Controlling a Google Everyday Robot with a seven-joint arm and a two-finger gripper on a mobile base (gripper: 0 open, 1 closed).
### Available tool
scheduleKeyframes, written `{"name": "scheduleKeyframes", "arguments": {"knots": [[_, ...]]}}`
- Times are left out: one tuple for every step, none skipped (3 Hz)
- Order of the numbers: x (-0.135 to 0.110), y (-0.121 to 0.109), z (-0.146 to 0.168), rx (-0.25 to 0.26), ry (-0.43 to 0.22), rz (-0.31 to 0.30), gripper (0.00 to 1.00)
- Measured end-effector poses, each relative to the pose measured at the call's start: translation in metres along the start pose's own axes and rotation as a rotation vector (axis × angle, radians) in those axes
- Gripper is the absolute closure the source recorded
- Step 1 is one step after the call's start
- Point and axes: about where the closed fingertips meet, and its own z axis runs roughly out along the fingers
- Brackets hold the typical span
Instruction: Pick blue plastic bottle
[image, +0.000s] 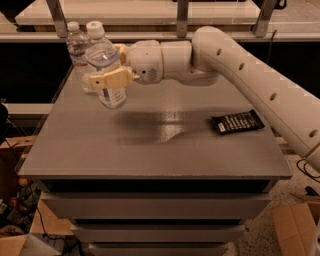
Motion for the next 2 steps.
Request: {"name": "scheduleKeyframes", "arguments": {"knots": [[0.0008,-0.0053,-0.0060,0.011,-0.014,0.013,1.00],[0.0037,-0.0068,-0.0098,0.020,-0.029,0.022,1.00]]}}
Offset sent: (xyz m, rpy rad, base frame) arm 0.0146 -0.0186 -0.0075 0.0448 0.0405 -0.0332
